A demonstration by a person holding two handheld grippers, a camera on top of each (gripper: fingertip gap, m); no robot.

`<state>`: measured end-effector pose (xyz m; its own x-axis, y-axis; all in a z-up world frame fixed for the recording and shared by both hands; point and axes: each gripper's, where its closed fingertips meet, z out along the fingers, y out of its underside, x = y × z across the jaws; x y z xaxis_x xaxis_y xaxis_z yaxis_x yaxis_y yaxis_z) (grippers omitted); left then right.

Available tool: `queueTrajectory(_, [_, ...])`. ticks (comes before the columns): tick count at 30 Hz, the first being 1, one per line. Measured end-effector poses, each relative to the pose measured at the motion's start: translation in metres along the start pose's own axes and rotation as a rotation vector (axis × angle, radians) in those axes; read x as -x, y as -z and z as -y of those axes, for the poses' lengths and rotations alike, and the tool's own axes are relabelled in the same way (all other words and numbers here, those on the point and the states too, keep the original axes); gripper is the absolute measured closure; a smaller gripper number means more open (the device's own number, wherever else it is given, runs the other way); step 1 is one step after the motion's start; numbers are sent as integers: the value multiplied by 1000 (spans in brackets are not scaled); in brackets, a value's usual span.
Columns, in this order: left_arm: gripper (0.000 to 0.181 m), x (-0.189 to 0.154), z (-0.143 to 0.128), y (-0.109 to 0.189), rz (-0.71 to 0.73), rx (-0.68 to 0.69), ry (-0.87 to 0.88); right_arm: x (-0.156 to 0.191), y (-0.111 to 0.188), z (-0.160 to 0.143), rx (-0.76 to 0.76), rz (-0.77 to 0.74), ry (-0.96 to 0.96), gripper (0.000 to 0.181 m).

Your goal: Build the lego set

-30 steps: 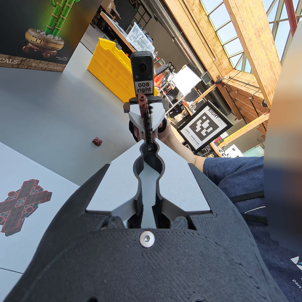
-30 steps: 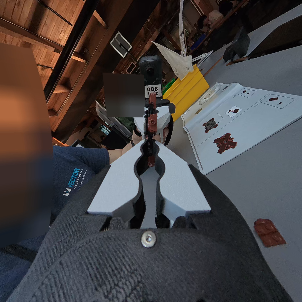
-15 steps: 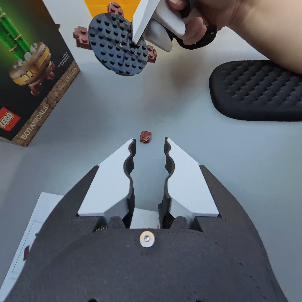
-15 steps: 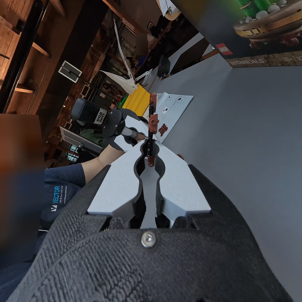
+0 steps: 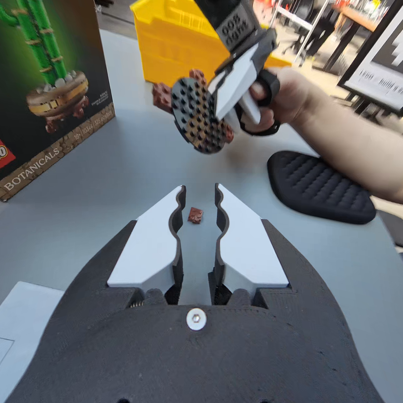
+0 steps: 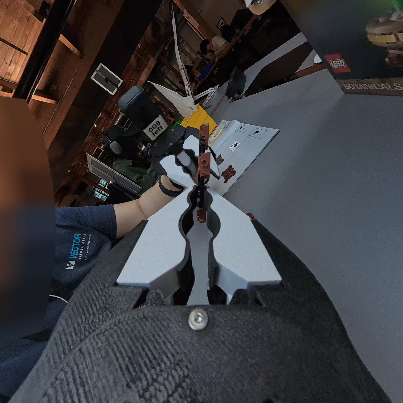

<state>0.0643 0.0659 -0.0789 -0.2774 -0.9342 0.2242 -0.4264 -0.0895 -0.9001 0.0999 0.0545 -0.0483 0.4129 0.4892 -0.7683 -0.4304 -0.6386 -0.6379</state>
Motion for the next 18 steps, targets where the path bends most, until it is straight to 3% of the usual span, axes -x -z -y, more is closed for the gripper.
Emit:
queueTrajectory(3, [169,-9,30,22,-124,-152,160,15,-11,0,0,50,88,178])
queueTrajectory(6, [170,-12,34,32,-195,-171,231,30,-21,-4,14,101,158,178])
queueTrajectory(9, [181,-22,37,40,-272,-199,238,34,-25,-5,18,90,225,178])
queueTrajectory(18, [168,-33,38,49,-360,-184,233,36,-30,-5,20,18,371,178])
